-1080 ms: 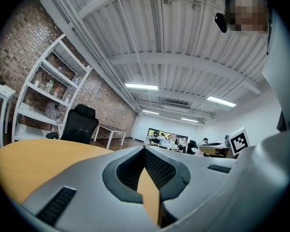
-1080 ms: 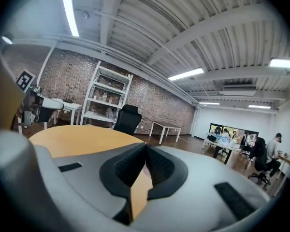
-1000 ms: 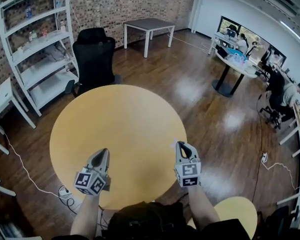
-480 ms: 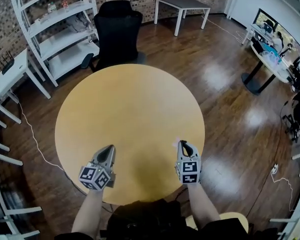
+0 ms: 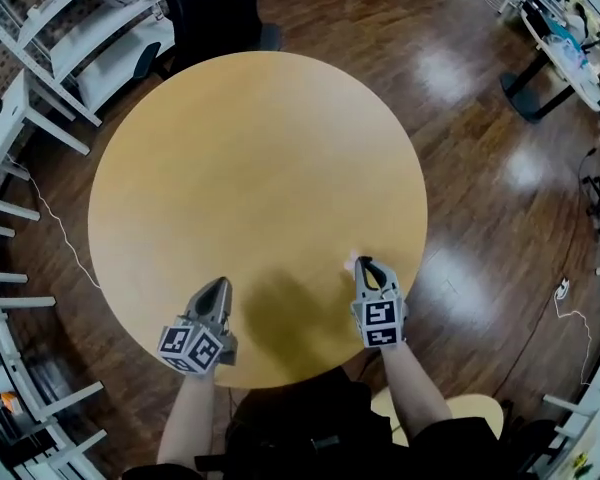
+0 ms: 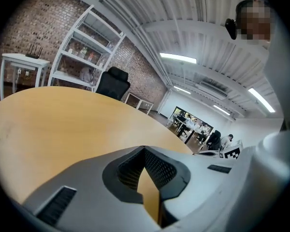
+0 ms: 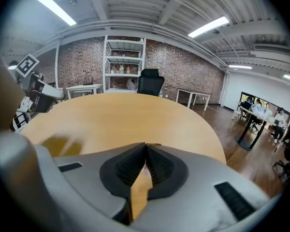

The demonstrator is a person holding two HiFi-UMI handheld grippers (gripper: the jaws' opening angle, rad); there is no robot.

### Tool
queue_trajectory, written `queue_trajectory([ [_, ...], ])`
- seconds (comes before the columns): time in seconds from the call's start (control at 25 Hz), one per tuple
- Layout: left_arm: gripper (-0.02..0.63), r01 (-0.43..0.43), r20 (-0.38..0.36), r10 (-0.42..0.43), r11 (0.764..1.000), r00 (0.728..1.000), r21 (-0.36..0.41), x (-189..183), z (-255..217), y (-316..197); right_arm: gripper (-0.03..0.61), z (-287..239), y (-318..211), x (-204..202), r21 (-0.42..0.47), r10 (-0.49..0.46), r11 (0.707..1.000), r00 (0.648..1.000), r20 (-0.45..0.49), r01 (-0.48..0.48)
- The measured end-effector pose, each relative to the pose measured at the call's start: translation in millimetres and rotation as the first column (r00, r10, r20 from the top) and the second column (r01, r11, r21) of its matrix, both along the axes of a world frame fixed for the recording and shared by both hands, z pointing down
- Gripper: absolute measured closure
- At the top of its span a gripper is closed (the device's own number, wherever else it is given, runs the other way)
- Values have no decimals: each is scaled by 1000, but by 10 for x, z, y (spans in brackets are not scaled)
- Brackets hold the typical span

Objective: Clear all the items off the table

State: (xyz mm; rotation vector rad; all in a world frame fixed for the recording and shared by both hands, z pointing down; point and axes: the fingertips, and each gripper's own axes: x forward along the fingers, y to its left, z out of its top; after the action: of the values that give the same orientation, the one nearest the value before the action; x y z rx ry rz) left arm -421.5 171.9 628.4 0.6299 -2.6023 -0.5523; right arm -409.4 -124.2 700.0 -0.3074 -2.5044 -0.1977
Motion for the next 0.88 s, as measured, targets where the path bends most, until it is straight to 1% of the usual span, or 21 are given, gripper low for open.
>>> queue_trajectory([
  [0.2, 614, 11, 4, -11, 1000, 1000, 9, -32, -67, 77, 569, 158, 22, -31, 10, 11, 1000, 999, -42, -11],
  [0.24, 614, 12, 7, -12, 1000, 1000, 5, -32, -73, 114, 551, 187, 26, -32, 9, 14, 1000, 999, -51, -14],
  [0.28, 614, 14, 8, -15, 1000, 1000, 2, -26, -77, 160, 516, 206, 35, -29, 6, 16, 1000, 998, -60, -16],
  [0.32, 614, 18, 10, -18, 1000, 1000, 0, -16, -83, 210, 502, 211, 48, -25, 4, 16, 1000, 998, -66, -16],
  [0.52, 614, 38, 20, -38, 999, 999, -1, 14, -143, 408, 500, 78, 61, -56, 17, 20, 1000, 999, -41, -19],
  [0.6, 614, 31, 25, -30, 999, 999, -19, -11, -163, 440, 500, -10, 60, -86, 16, 28, 999, 999, -25, -28],
  [0.68, 614, 12, 45, -11, 999, 999, -36, -73, -231, 445, 500, -142, 87, -118, 8, 34, 999, 999, 4, -34],
  [0.76, 614, -6, 82, 8, 1000, 997, -26, -142, -355, 433, 503, -346, 126, -138, -5, 38, 999, 998, 58, -37],
  [0.8, 614, -15, 103, 17, 1000, 995, -17, -160, -426, 429, 526, -469, 148, -131, -13, 39, 999, 995, 90, -38],
  [0.88, 614, -35, 143, 35, 999, 989, -1, -166, -576, 423, 535, -728, 189, -96, -28, 41, 999, 988, 152, -37],
])
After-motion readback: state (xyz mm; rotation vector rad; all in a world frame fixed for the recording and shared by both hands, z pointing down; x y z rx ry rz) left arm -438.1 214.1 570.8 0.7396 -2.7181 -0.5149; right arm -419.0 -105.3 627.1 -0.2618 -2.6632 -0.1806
